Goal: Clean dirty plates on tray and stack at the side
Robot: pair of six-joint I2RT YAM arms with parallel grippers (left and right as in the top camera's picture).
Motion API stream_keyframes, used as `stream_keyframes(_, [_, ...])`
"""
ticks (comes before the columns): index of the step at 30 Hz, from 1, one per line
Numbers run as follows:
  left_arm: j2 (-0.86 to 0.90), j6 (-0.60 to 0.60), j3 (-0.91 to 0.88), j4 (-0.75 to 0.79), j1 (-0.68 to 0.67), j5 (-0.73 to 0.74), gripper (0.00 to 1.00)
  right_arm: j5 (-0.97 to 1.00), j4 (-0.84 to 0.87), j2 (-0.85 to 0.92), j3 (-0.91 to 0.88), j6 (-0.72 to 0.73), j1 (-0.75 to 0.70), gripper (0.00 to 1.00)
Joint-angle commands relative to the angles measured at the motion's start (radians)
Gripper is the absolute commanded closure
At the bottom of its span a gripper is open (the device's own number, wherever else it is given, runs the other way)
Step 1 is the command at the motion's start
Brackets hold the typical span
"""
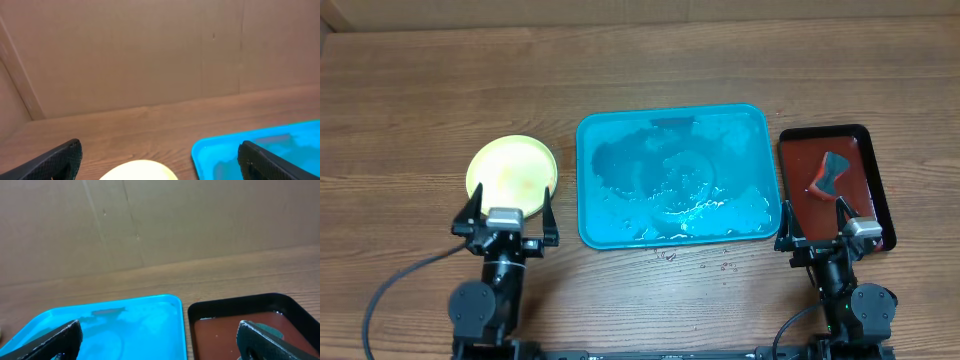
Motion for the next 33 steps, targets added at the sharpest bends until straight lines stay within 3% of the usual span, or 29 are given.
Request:
stream_keyframes(1, [-0.096,0.059,-0.083,0.009,-0.004,-0.009,0.01,0.006,0.005,-0.01,-0.01,-0.004,0.005,0.0])
stream_keyframes(9, [-0.246,0.082,-0.211,-0.019,0.01,-0.01,0.0,0.006,0.005,-0.01,-0.01,-0.004,0.005,0.0])
stream_keyframes(15, [-0.244,0.083,-0.21,-0.131,0.041,-0.013,0.0,0.006,0.005,-0.01,-0.01,-0.004,0.005,0.0])
stream_keyframes(33, [-0.243,0.081,-0.21,-0.13,0.06,-0.006,0.0,0.006,0.005,-0.01,-0.01,-0.004,0.005,0.0])
